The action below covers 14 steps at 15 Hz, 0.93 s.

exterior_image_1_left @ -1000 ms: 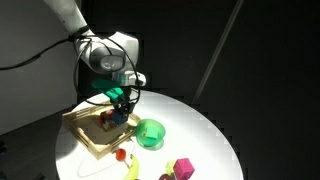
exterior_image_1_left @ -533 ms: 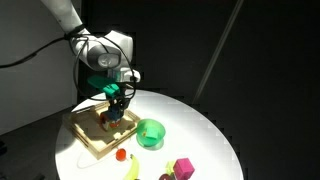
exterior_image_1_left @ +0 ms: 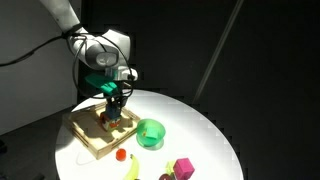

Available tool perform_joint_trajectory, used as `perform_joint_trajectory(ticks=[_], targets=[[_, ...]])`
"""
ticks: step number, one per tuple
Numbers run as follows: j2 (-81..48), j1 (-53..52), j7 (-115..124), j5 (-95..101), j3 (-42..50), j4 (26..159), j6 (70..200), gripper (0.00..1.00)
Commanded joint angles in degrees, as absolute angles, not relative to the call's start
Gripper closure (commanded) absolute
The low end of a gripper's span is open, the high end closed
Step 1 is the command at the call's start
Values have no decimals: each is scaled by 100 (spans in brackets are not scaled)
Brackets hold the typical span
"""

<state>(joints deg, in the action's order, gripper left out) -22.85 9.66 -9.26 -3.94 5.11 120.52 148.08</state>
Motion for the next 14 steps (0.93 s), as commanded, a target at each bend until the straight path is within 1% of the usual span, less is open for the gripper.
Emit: perform_joint_trajectory(ticks=[1,14], targets=[[-2271,946,-802,-338,485,11943,14604,70],[-2409,936,-777,-316,472,11896,14633,70]])
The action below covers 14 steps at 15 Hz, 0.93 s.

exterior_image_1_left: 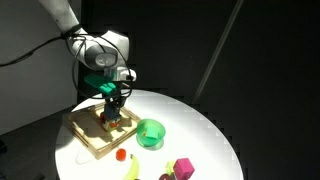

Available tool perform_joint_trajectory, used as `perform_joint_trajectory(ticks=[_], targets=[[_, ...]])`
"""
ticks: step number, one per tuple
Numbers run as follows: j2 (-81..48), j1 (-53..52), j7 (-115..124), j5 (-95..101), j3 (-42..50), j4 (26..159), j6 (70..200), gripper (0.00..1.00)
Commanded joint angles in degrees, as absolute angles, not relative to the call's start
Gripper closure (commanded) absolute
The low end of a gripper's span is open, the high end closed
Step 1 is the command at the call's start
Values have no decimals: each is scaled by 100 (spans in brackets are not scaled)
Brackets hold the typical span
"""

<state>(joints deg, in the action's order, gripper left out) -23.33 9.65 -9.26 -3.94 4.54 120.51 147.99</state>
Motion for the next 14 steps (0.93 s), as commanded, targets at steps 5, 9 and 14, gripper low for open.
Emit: perform_joint_trajectory(ticks=[5,9,14], targets=[[-2491,930,-768,-300,477,11888,14628,44],[-2510,930,-765,-299,477,11886,14618,8],[-2461,951,-797,-330,457,11921,14593,0]])
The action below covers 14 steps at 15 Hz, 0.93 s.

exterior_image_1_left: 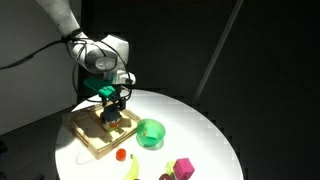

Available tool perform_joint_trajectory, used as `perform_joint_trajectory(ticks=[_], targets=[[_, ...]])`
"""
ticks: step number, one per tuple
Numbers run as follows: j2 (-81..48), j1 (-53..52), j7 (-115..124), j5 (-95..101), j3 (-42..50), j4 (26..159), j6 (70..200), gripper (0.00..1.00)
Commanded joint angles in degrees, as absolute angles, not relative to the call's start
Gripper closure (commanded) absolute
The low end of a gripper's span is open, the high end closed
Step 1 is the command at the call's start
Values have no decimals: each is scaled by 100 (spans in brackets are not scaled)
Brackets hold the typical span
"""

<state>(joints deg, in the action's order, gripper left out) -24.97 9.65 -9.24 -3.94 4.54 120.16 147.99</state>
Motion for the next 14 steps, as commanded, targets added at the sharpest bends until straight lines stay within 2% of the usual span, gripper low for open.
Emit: perform_joint_trajectory(ticks=[1,14], targets=[[-2425,963,-821,-347,445,11950,14582,0],[-1712,1115,-962,-590,432,12463,14321,0]])
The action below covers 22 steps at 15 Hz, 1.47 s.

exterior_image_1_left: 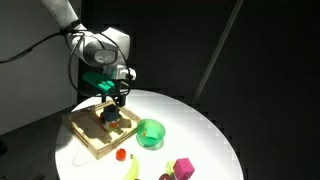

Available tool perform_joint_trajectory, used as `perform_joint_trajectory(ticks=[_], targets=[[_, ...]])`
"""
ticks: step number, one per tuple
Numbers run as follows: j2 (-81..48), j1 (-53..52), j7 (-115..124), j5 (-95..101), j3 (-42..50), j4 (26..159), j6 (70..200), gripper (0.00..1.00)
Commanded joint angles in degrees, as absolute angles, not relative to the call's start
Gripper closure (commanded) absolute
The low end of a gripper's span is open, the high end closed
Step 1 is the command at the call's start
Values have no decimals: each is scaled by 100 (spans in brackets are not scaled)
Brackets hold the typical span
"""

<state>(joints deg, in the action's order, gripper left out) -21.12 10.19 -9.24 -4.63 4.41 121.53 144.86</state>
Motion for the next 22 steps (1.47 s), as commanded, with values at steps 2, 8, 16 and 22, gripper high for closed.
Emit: perform_joint_trajectory(ticks=[2,8,16,22], targets=[[-1538,1146,-968,-606,478,12638,14284,0],[-909,1215,-1040,-532,668,13253,14143,0],[39,1179,-996,-31,948,13985,13653,0],[826,1220,-852,635,1082,14493,13434,0]])
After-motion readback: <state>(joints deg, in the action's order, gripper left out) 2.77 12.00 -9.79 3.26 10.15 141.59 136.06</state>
